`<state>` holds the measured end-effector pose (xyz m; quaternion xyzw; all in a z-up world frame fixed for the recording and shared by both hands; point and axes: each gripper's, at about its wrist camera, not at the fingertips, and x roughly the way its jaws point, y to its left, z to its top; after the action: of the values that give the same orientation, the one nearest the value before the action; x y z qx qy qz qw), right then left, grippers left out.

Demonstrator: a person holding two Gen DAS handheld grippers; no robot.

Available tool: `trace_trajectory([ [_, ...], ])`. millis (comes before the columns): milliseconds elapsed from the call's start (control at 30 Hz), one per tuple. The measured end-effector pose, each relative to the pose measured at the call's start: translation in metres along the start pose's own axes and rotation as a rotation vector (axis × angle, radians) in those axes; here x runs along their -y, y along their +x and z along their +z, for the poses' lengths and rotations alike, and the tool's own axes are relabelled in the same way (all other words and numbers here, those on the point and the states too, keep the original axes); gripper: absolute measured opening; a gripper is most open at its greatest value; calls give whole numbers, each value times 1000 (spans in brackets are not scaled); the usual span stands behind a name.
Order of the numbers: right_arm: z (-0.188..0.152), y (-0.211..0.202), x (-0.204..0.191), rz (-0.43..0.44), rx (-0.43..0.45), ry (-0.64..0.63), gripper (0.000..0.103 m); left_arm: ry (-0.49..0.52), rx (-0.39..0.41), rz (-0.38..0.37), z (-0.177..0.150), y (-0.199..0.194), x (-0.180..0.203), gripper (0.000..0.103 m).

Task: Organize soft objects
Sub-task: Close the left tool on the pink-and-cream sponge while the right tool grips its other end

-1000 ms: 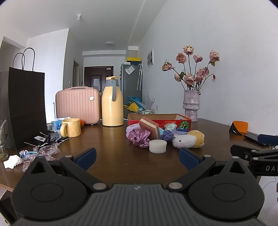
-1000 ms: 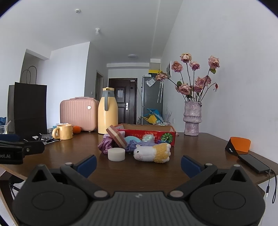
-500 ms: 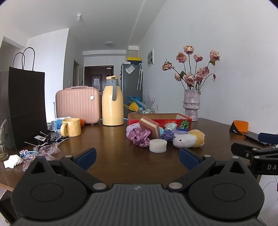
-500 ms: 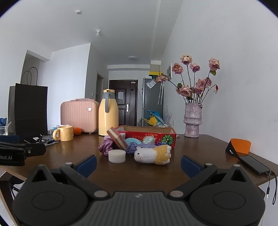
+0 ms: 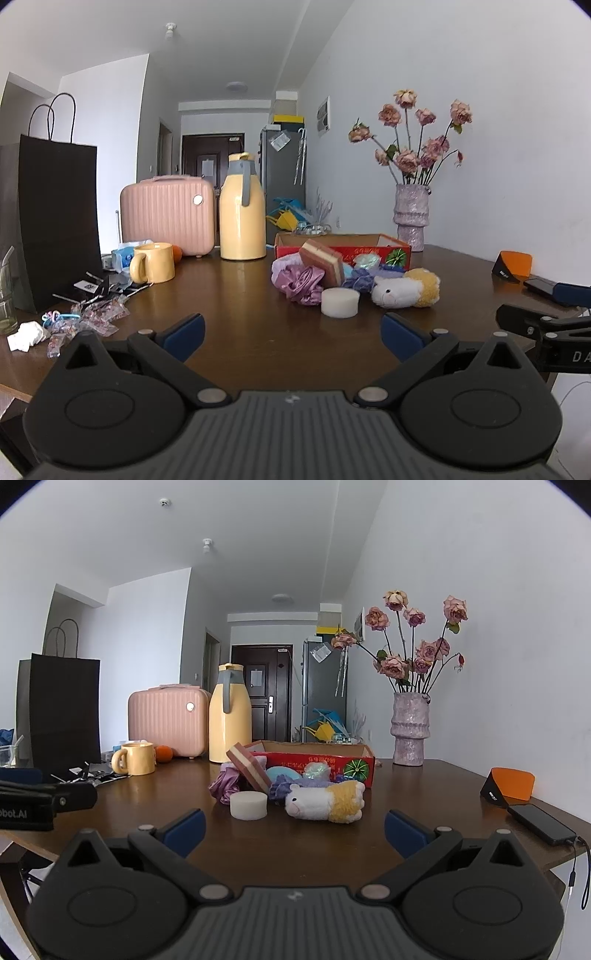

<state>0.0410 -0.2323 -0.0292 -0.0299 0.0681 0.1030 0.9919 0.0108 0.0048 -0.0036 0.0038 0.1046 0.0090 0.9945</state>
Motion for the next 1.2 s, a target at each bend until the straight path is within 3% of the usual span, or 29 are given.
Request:
trace_trajectory([
  [233,2,33,4,-12,-19,-24,103,16,-46,32,-5,33,-5,103],
  [400,22,76,15,69,-71,12,103,-28,-97,-5,12,71,-15,103],
  [533,38,125,21,127,-117,46,103,-80,-91,-24,37,114,-25,103],
  [633,48,171,28,221,-170,122,94,-123,-95,-60,61,164,-31,102],
  [700,56,209,31,276,-209,180,74,-128,-116,-69,76,203,-33,94],
  [733,60,230,32,289,-229,200,70,-136,-129,-73,83,223,-33,86],
  [767,63,248,33,302,-243,219,67,-141,-134,-84,89,239,-34,79],
  [867,65,295,42,348,-312,330,67,-137,-132,-134,100,282,-34,74],
  [933,60,318,48,409,-355,434,67,-148,-191,-180,102,313,-36,74],
  [1033,53,341,41,464,-385,480,64,-203,-298,-260,100,350,-38,72],
  [1133,48,359,35,491,-395,477,47,-258,-373,-342,94,376,-43,44],
  [1200,46,366,34,467,-381,478,40,-289,-433,-366,90,386,-44,42],
])
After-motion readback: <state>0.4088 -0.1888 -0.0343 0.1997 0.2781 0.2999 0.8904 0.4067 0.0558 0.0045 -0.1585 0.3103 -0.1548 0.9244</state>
